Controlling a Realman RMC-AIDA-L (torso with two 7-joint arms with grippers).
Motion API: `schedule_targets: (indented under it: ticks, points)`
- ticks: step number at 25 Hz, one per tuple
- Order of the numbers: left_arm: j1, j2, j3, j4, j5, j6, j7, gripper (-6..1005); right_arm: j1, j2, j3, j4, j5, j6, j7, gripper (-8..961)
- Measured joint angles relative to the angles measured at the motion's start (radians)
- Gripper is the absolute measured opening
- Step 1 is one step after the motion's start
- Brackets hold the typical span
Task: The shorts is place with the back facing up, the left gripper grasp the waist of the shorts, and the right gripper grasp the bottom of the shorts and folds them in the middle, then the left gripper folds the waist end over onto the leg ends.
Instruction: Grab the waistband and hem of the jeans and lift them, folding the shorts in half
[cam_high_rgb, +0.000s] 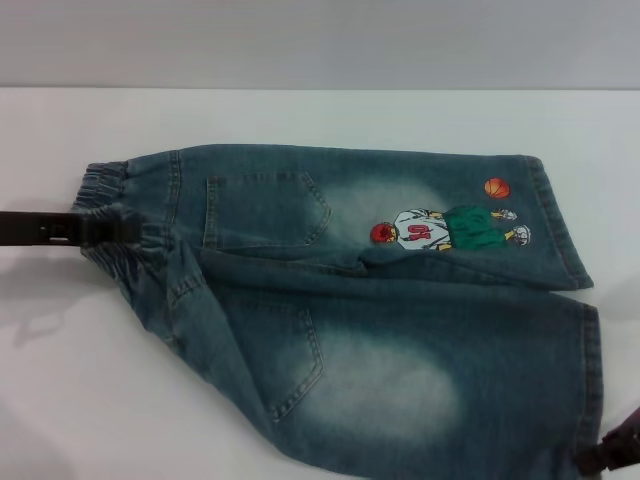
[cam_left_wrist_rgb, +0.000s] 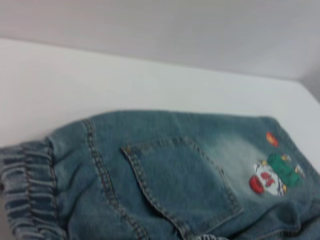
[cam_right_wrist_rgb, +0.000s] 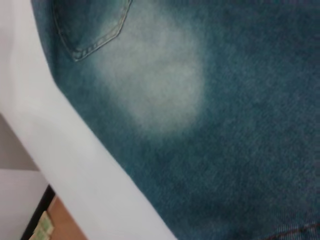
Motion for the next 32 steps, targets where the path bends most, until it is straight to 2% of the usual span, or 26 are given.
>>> schedule_targets:
  ticks: [5,12,15,18,21,24,32]
  points:
    - [0.015,-0.009,0.023,0.028,-0.029,-0.002,0.003,57,-0.036,0.006,0.001,-0.065,0.066,0.016,-0.051,-1]
    - [0.008,-0.012,0.033,0.029,-0.033,-0.019,0.004,57,-0.041,0.007,-0.007,-0.075,0.099,0.018,-0.104,-1]
    - [0.007,-0.014,0.034,0.030,-0.038,-0.048,0.005,57,-0.055,0.007,0.003,-0.083,0.177,0.022,-0.150,-1]
    - [0.007,-0.015,0.034,0.030,-0.049,-0.070,0.005,57,-0.084,-0.002,0.011,-0.094,0.306,0.023,-0.205,0]
    - [0.012,-0.015,0.034,0.026,-0.091,-0.103,0.006,57,-0.110,-0.023,0.019,-0.093,0.446,0.029,-0.253,0]
    - [0.023,-0.015,0.034,0.030,-0.138,-0.135,0.010,57,-0.120,-0.034,0.072,-0.085,0.514,0.048,-0.312,0]
    - [0.054,-0.018,0.050,0.020,-0.228,-0.269,0.023,57,-0.112,-0.041,0.297,-0.035,0.549,0.116,-0.438,0]
